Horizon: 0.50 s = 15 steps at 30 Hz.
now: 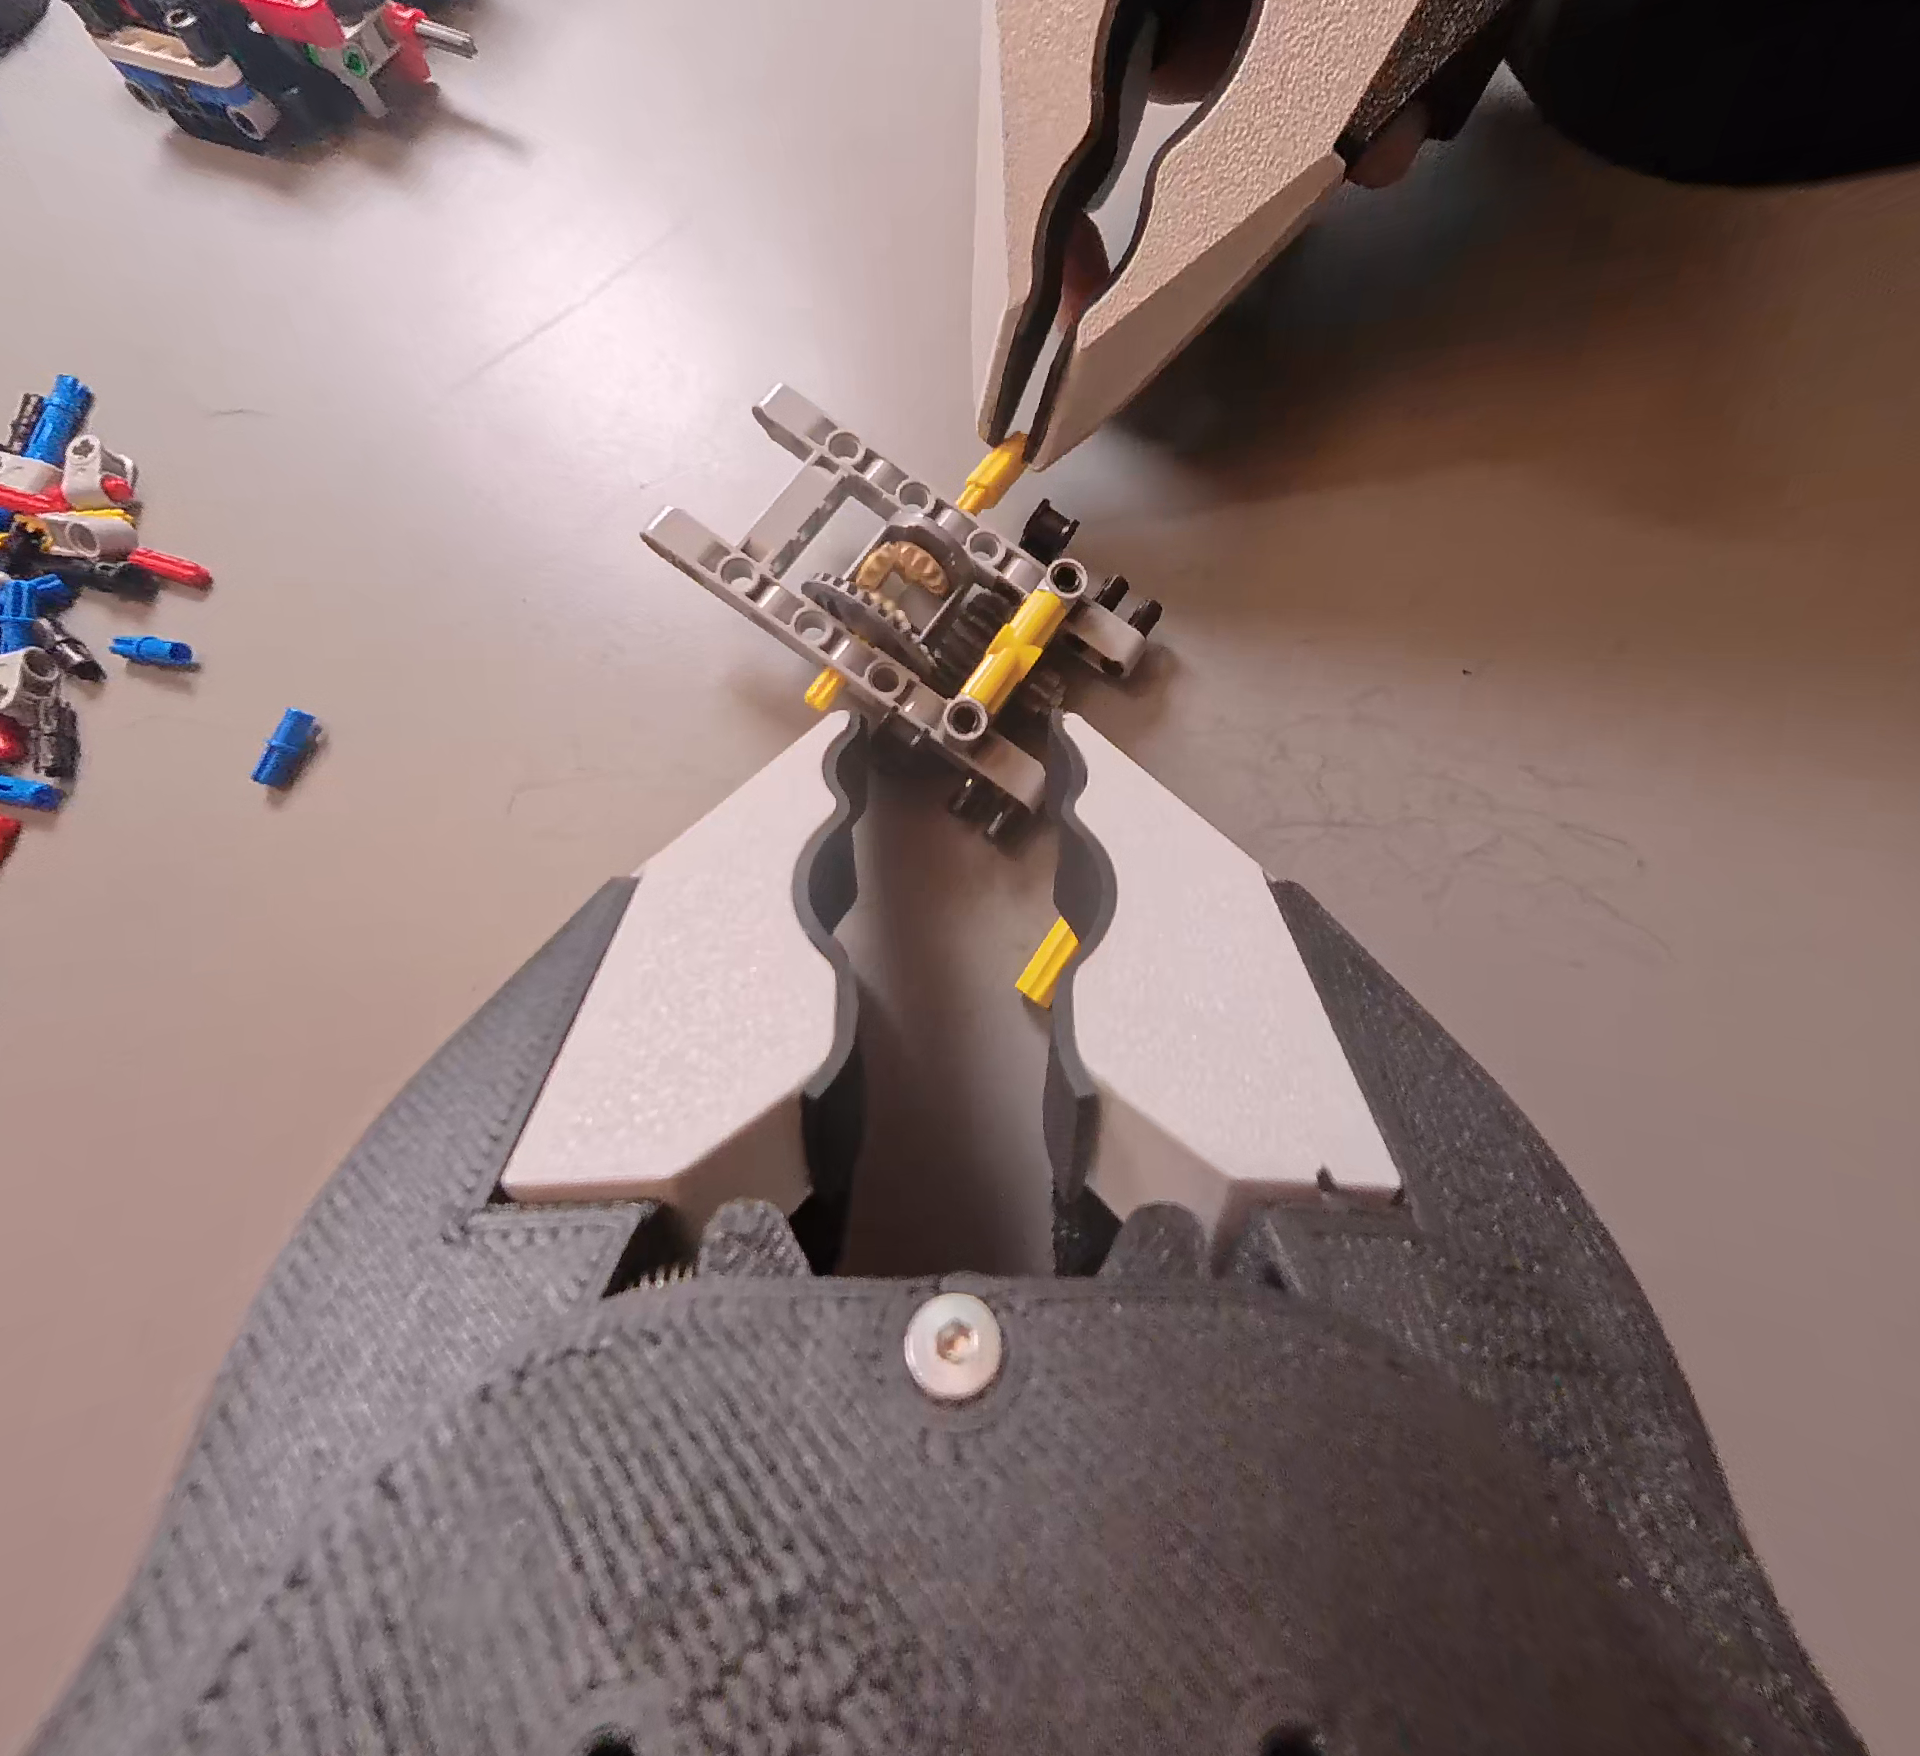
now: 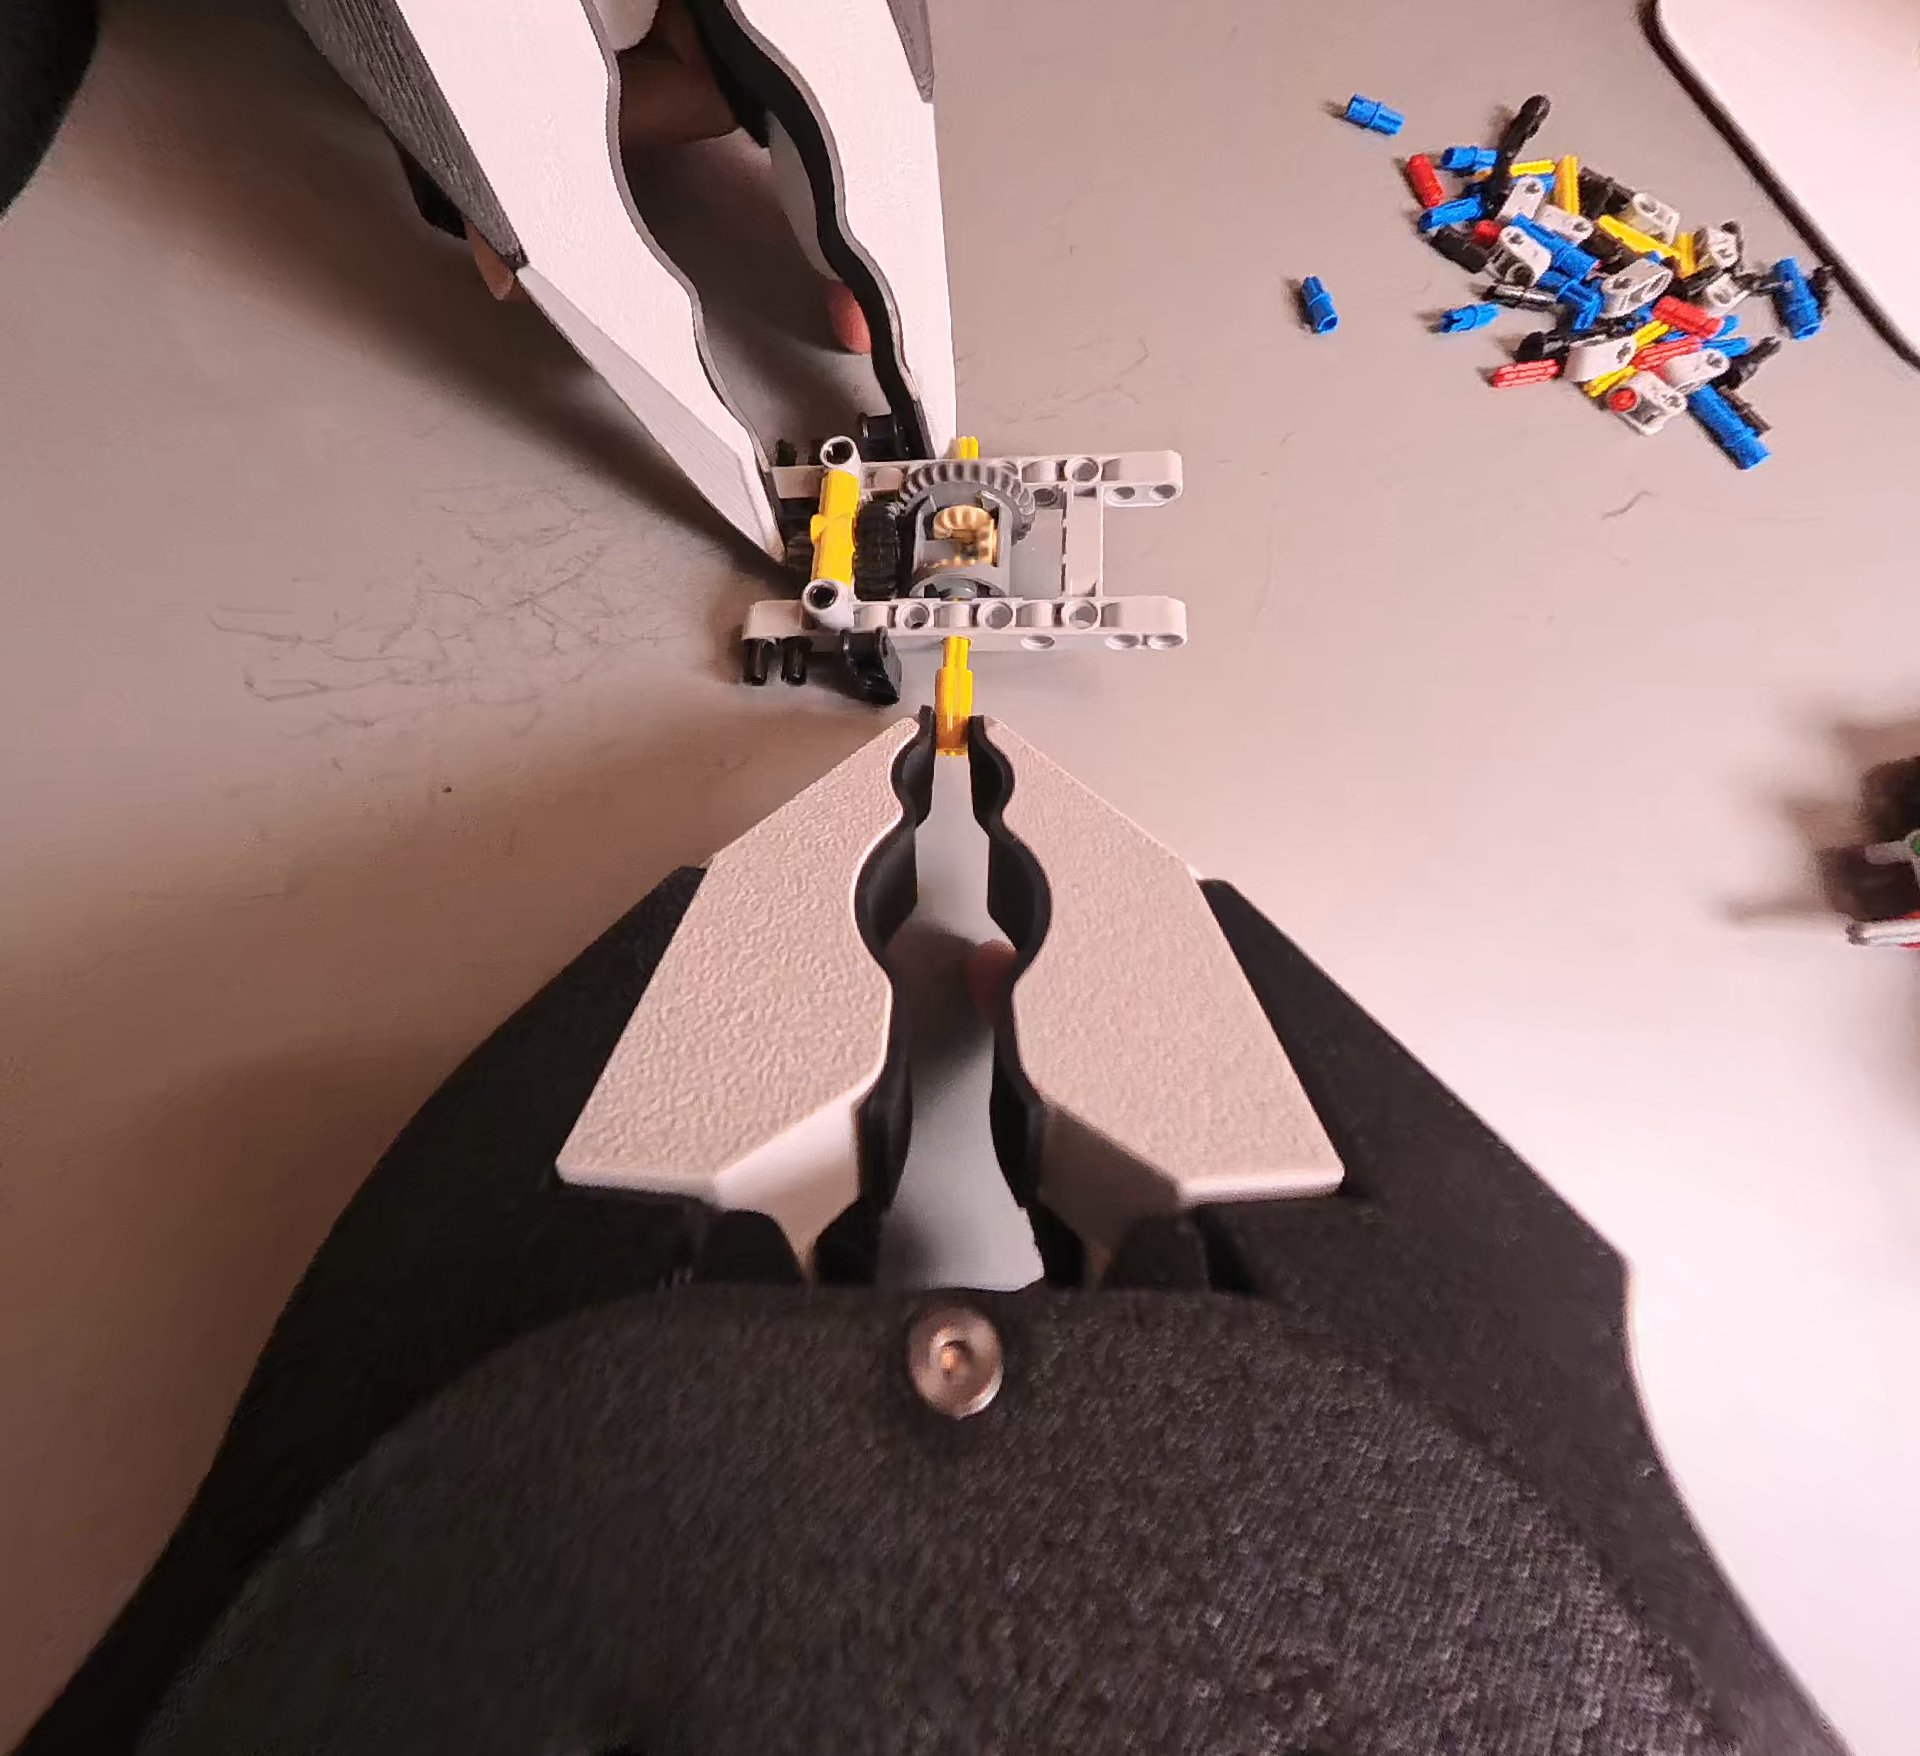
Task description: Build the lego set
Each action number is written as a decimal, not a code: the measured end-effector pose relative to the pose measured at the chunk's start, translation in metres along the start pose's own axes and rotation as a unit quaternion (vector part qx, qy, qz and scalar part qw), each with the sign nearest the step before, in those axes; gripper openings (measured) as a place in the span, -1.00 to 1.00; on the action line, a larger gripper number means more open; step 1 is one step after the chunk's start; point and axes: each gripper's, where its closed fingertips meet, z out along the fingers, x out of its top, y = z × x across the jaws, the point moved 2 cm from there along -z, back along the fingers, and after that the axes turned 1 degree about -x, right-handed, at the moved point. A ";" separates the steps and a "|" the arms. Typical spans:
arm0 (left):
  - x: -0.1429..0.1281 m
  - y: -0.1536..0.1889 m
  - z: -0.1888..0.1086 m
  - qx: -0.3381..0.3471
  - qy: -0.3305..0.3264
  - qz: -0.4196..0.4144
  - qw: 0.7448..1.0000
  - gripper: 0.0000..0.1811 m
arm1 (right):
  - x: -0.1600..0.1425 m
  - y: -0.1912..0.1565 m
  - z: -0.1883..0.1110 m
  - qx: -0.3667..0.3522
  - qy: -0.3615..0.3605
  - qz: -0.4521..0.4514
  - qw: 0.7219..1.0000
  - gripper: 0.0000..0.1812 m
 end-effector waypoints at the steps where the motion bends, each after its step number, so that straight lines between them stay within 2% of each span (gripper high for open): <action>1: 0.000 0.000 0.000 0.000 0.000 0.001 1.000 -0.64 | 0.000 0.000 0.000 0.004 -0.002 0.004 1.000 -0.95; 10: 0.000 0.000 0.000 0.005 0.000 0.012 1.000 -0.65 | 0.001 0.002 0.001 0.048 -0.022 0.057 0.997 -0.95; 15: 0.000 0.001 0.000 0.006 0.000 0.017 1.000 -0.65 | 0.001 0.001 0.001 0.053 -0.055 0.048 0.996 -0.95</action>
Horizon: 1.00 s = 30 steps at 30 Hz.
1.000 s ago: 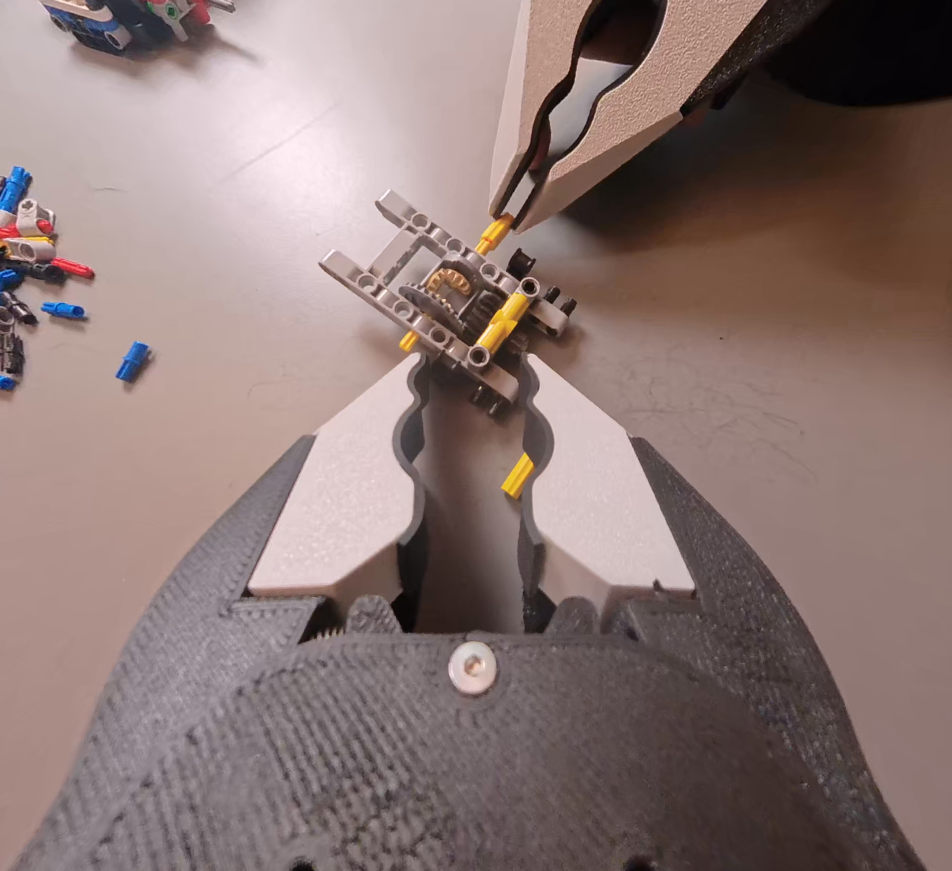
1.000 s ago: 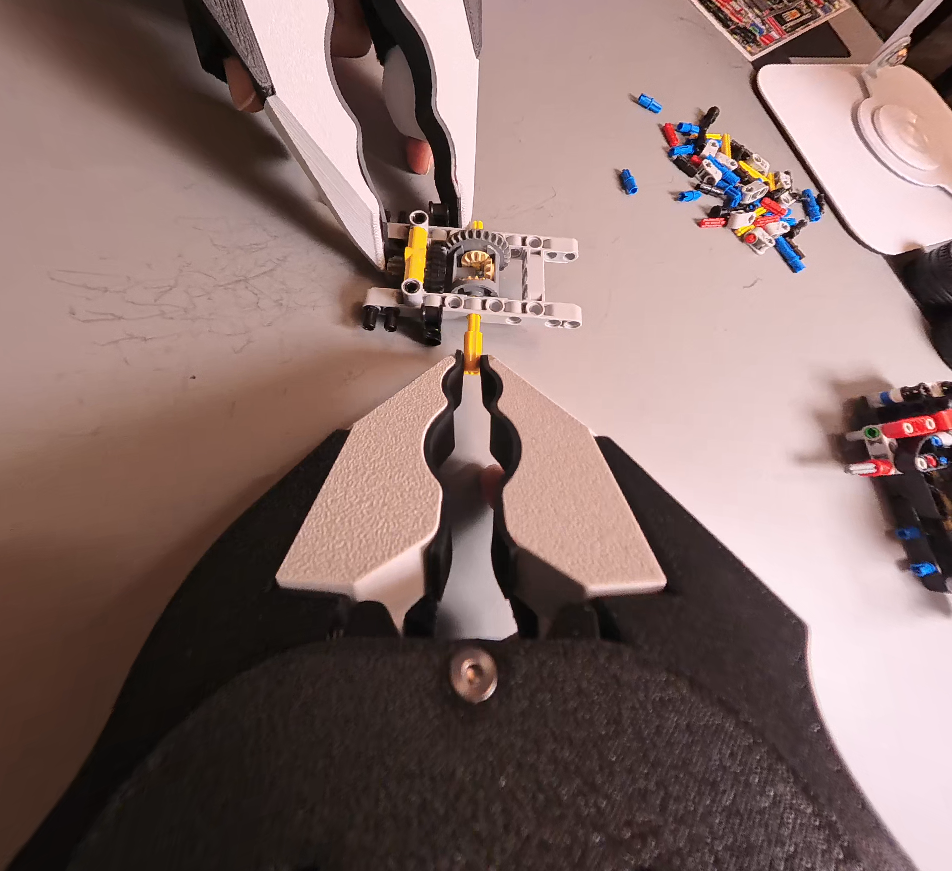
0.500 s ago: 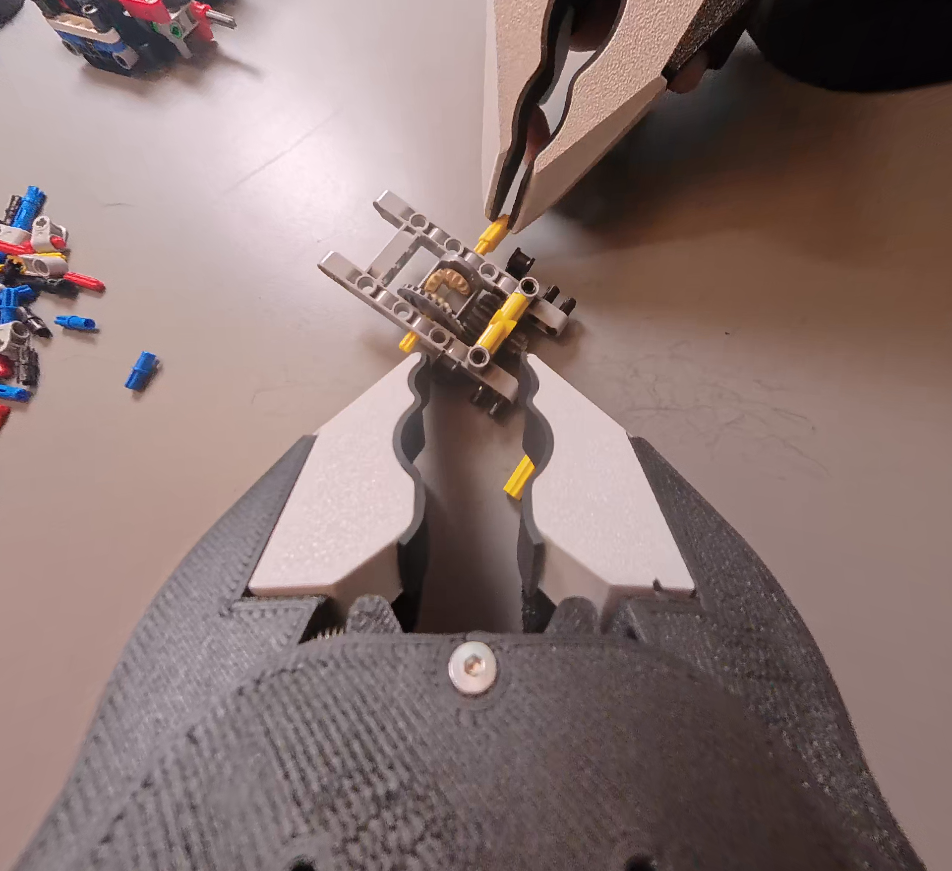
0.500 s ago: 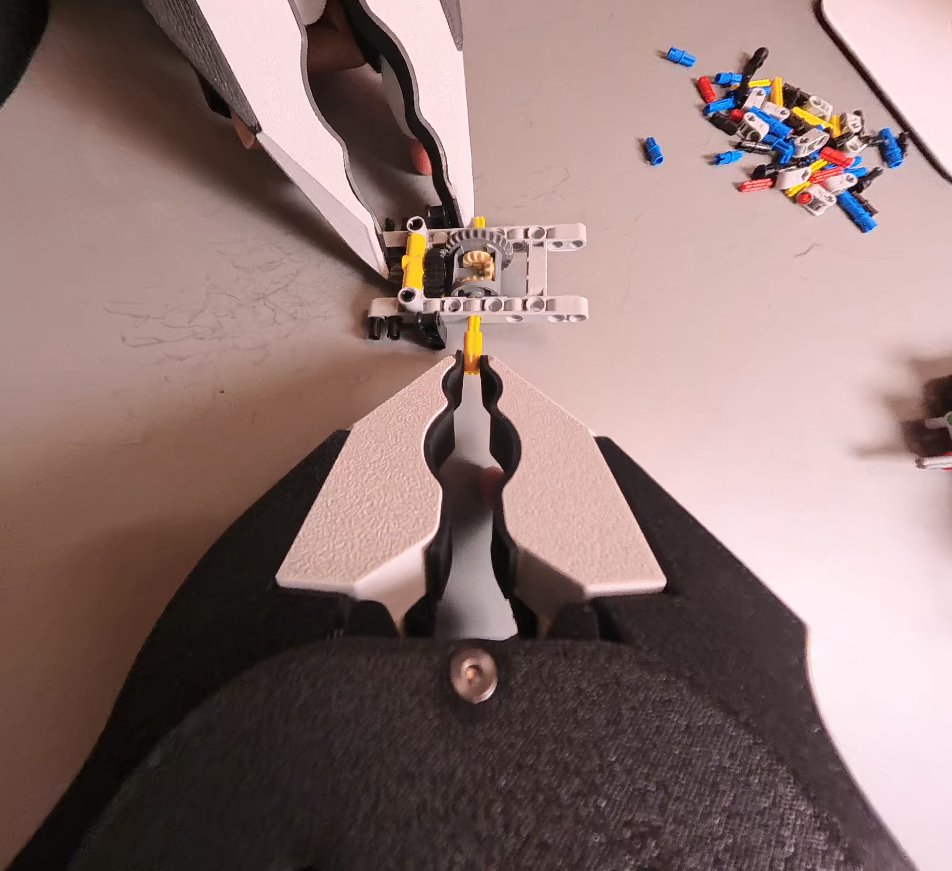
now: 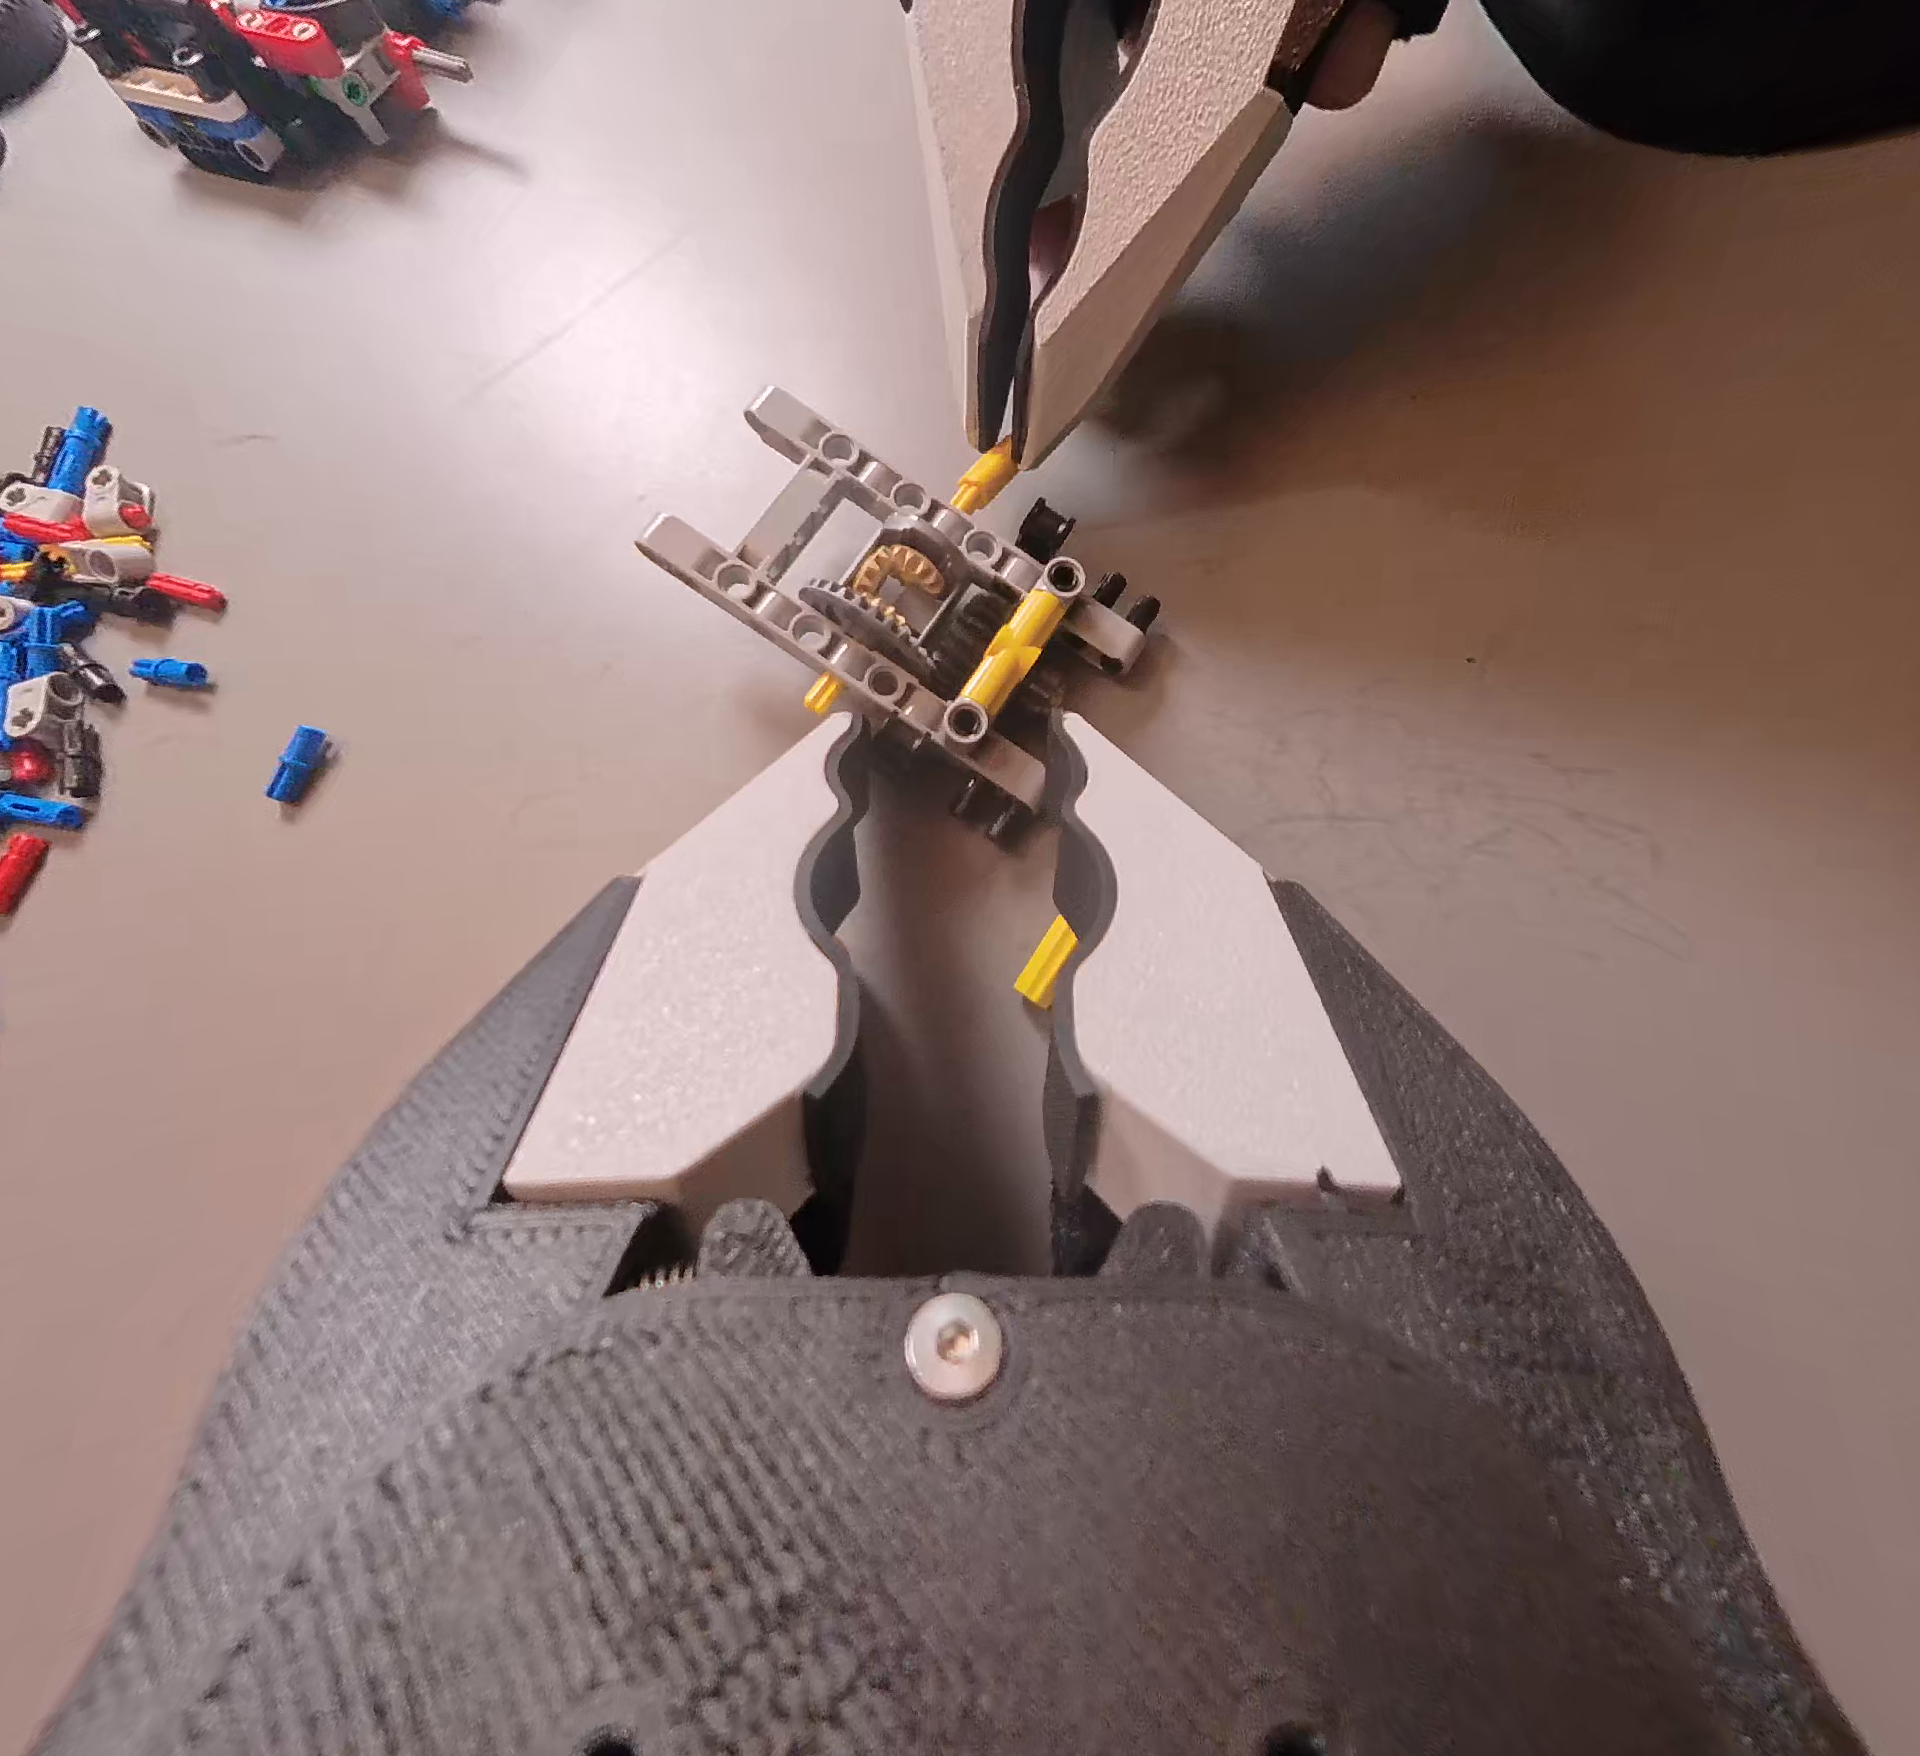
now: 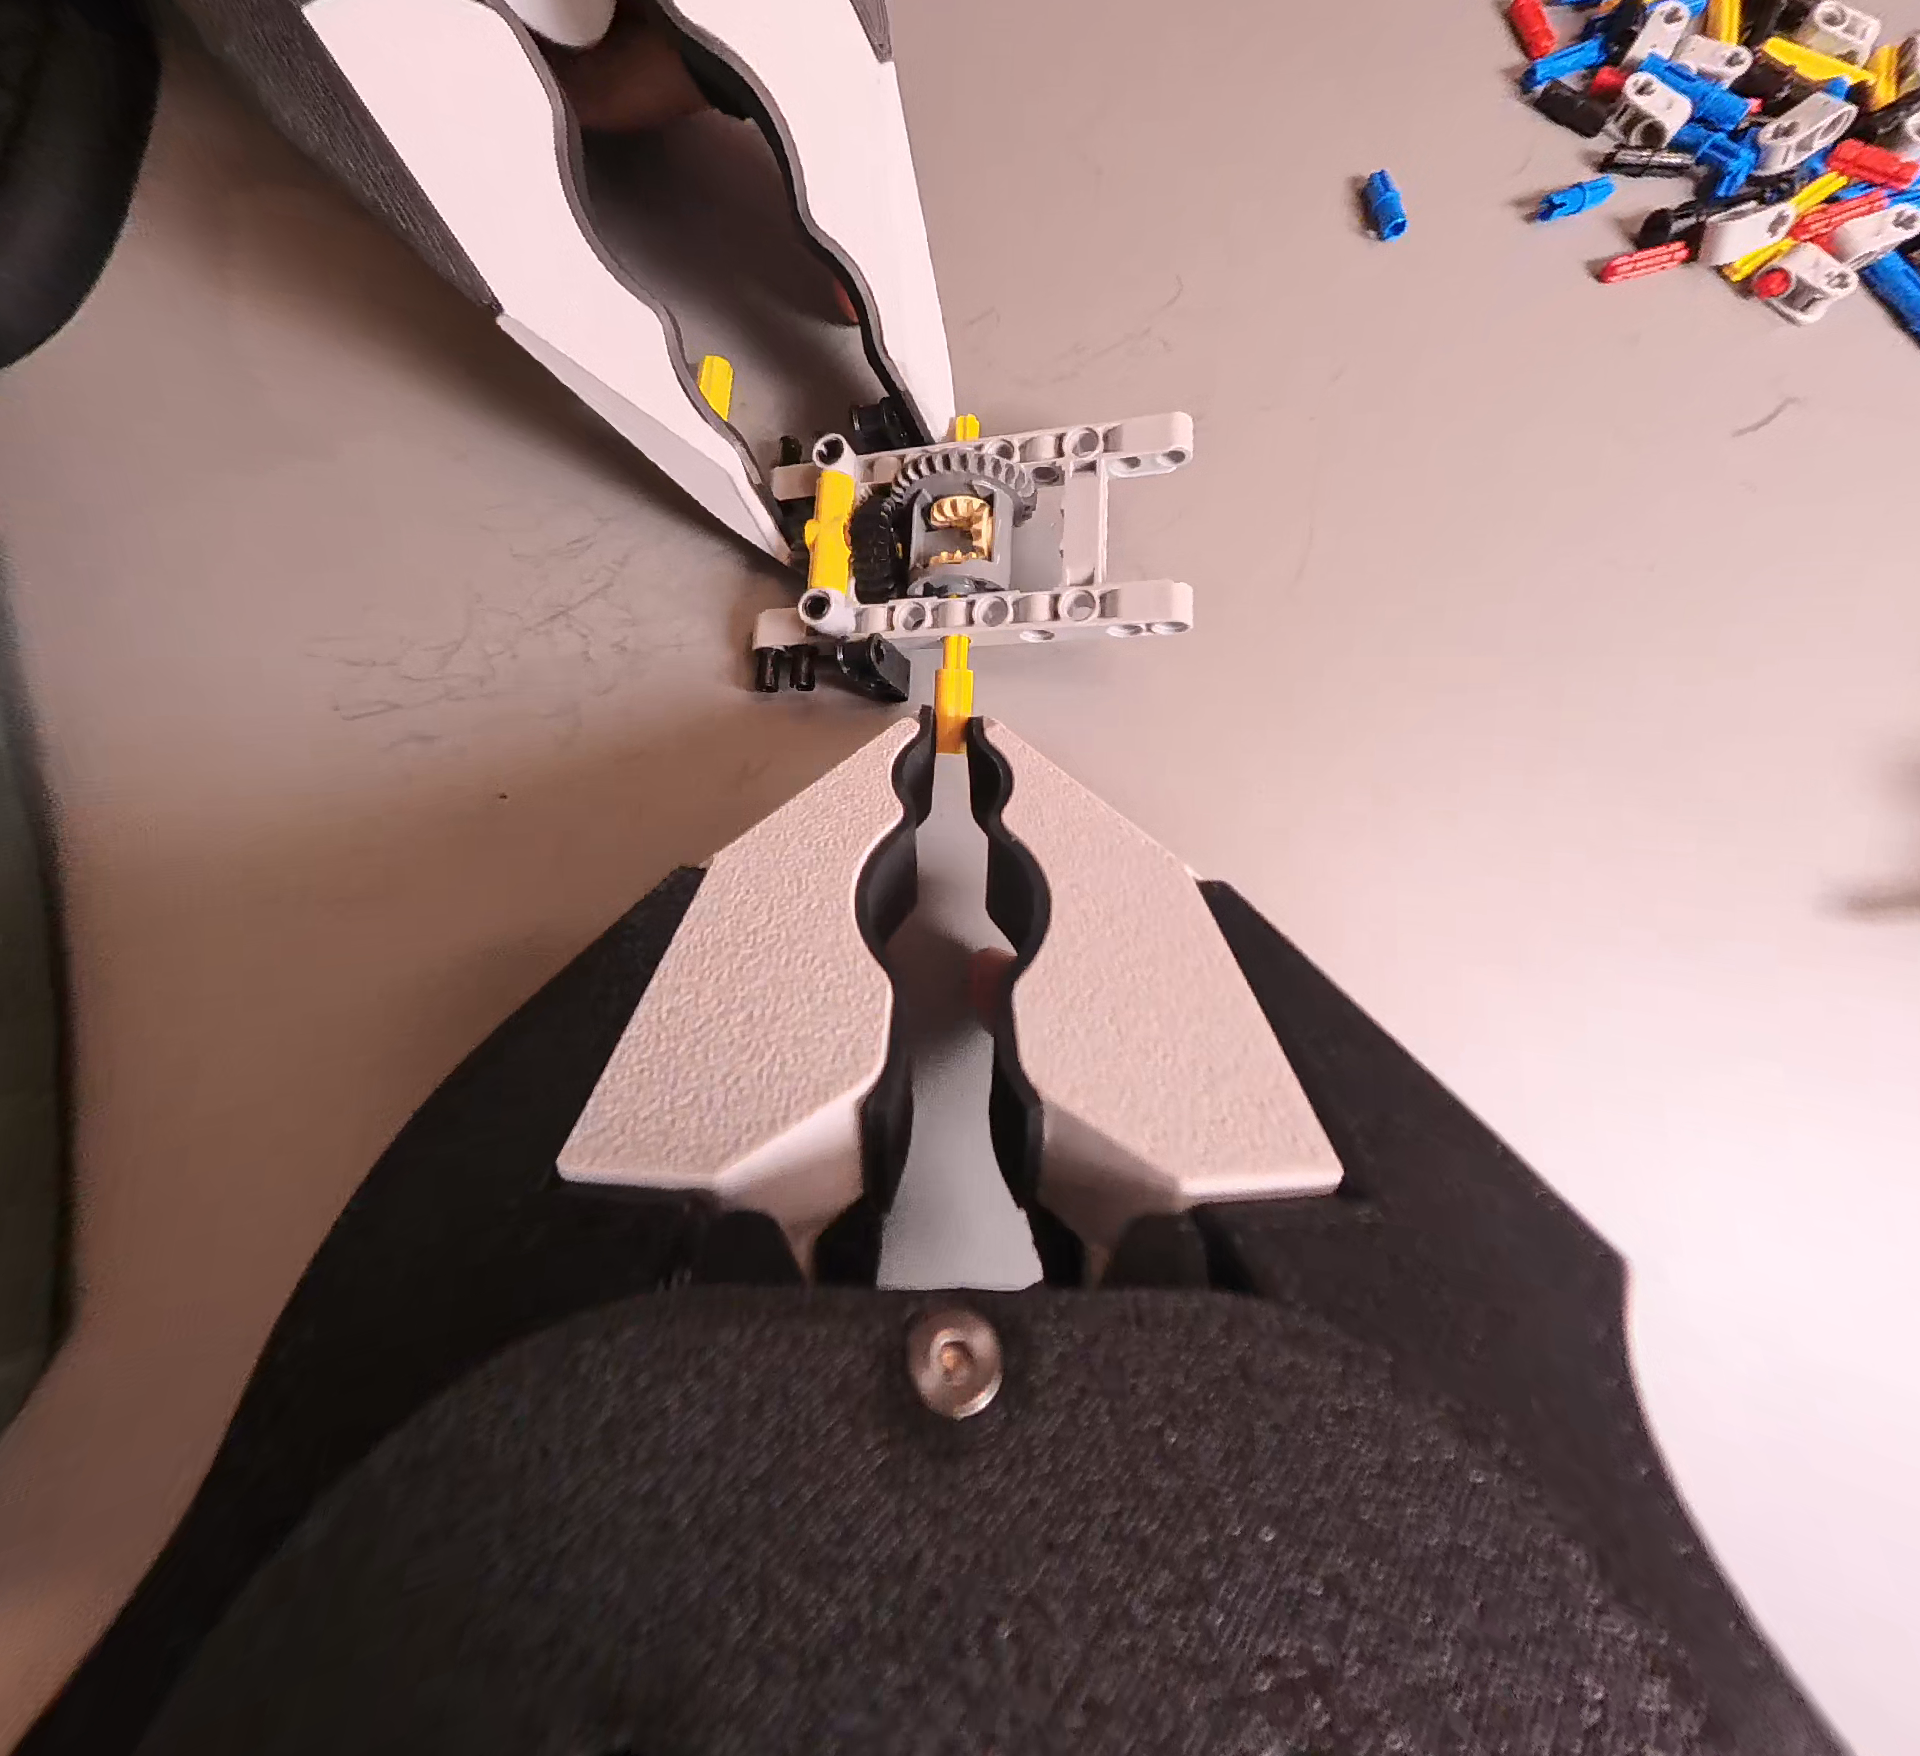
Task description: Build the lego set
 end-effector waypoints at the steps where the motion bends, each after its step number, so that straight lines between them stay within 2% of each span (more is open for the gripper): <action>1: 0.000 0.000 0.000 0.000 0.000 0.002 1.000 -0.65 | 0.000 0.000 0.000 0.001 -0.007 -0.001 1.000 -0.95; 14: 0.003 0.007 0.002 0.013 -0.004 0.007 1.000 -0.65 | 0.003 -0.003 -0.004 -0.025 -0.101 -0.060 0.993 -0.97; 23: 0.004 0.011 0.003 0.009 -0.002 0.002 1.000 -0.66 | 0.001 -0.002 -0.004 -0.026 -0.041 -0.020 0.999 -0.98; 25: 0.009 0.023 0.006 -0.020 0.004 -0.005 1.000 -0.65 | 0.011 -0.009 -0.004 -0.007 -0.007 -0.003 1.000 -1.00; 27: 0.009 0.018 0.007 0.020 -0.007 -0.002 1.000 -0.66 | 0.011 -0.005 -0.002 -0.032 -0.024 -0.018 0.999 -1.00; 30: 0.007 0.013 0.004 0.015 -0.009 -0.028 0.999 -0.66 | 0.014 -0.004 -0.006 -0.033 -0.011 -0.013 0.999 -1.00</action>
